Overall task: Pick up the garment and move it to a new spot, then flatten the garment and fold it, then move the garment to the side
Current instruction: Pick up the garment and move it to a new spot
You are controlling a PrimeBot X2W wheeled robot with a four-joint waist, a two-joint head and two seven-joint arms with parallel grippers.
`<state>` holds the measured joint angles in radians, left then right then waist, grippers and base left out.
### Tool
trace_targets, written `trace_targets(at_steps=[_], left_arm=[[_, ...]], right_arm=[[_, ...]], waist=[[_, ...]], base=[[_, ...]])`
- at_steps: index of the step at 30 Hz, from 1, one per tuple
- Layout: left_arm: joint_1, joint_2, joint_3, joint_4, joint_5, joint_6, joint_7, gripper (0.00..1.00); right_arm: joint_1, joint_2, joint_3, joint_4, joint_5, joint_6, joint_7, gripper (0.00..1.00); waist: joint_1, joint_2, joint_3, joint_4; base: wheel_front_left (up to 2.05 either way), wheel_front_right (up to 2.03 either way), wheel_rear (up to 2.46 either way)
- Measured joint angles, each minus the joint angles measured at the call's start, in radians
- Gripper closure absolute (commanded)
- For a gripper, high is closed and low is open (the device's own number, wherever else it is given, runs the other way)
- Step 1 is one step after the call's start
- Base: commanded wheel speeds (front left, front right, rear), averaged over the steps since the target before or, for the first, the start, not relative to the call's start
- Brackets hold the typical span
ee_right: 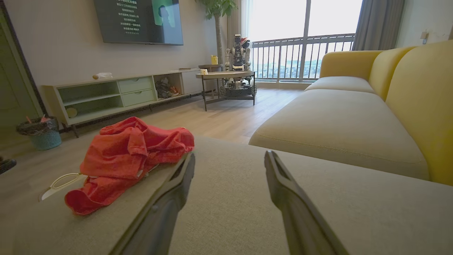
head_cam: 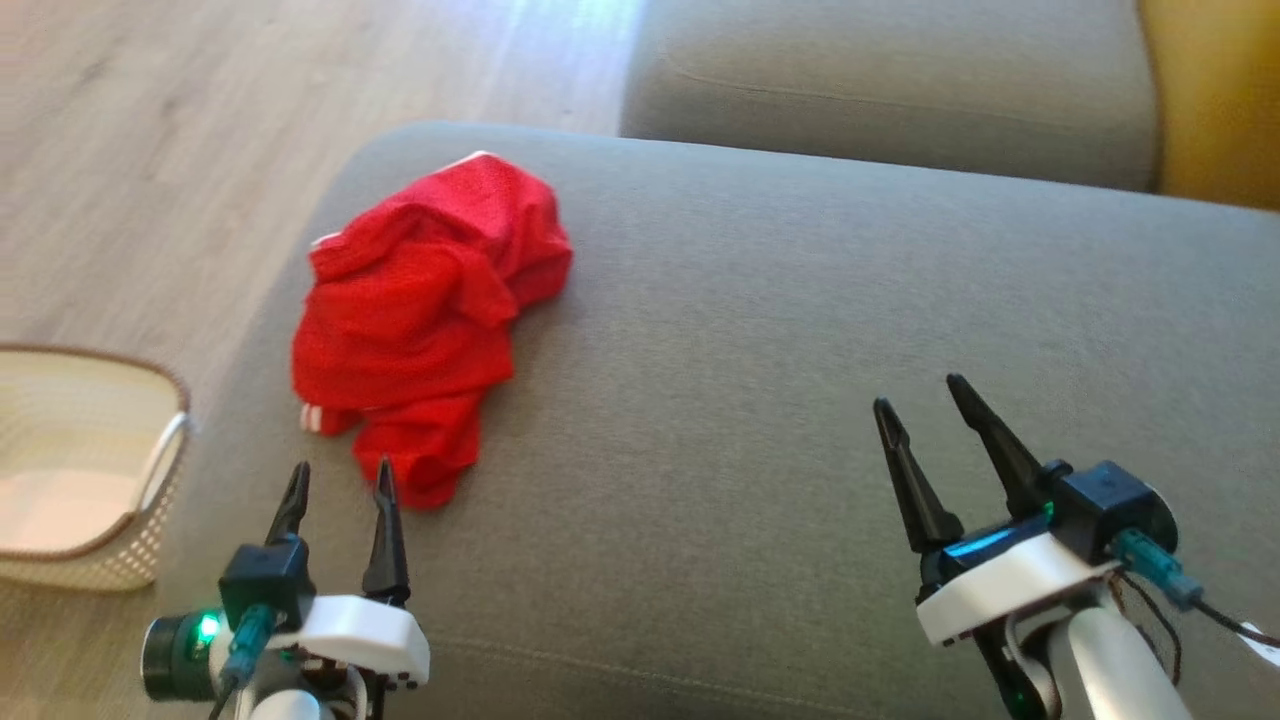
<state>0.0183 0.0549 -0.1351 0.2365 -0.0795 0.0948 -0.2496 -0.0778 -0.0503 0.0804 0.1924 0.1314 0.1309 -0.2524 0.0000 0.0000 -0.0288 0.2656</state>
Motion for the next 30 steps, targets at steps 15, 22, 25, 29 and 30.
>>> trace_targets(at_steps=[15, 22, 25, 29, 30], left_arm=[[0.032, 0.0, 0.03, -0.018, 0.014, -0.01, 0.0, 0.0], [0.03, -0.001, 0.087, -0.051, -0.012, -0.008, 0.0, 0.0], [0.013, 0.001, 0.109, -0.067, -0.023, -0.025, 0.0, 0.0], [-0.057, 0.016, 0.149, -0.077, -0.067, -0.072, 0.0, 0.0], [-0.082, 0.031, 0.151, -0.072, -0.071, -0.087, 0.0, 0.0]], right_arm=[[0.01, 0.0, 0.024, 0.007, 0.012, 0.0, 0.0, 0.0], [0.01, 0.0, 0.032, 0.008, 0.011, 0.0, 0.0, 0.0], [0.005, 0.0, 0.033, 0.005, 0.008, 0.0, 0.0, 0.0], [-0.011, 0.0, 0.037, -0.01, -0.01, 0.0, 0.0, 0.0], [-0.02, 0.0, 0.038, -0.017, -0.014, 0.0, 0.0, 0.0]], waist=[[0.0, 0.0, -0.006, 0.105], [0.0, 0.0, 0.008, 0.073], [0.0, 0.0, 0.027, 0.054], [0.0, 0.0, 0.064, 0.017], [0.0, 0.0, 0.075, 0.008]], base=[[0.0, 0.0, 0.0], [0.0, 0.0, 0.0], [0.0, 0.0, 0.0], [0.0, 0.0, 0.0], [0.0, 0.0, 0.0]])
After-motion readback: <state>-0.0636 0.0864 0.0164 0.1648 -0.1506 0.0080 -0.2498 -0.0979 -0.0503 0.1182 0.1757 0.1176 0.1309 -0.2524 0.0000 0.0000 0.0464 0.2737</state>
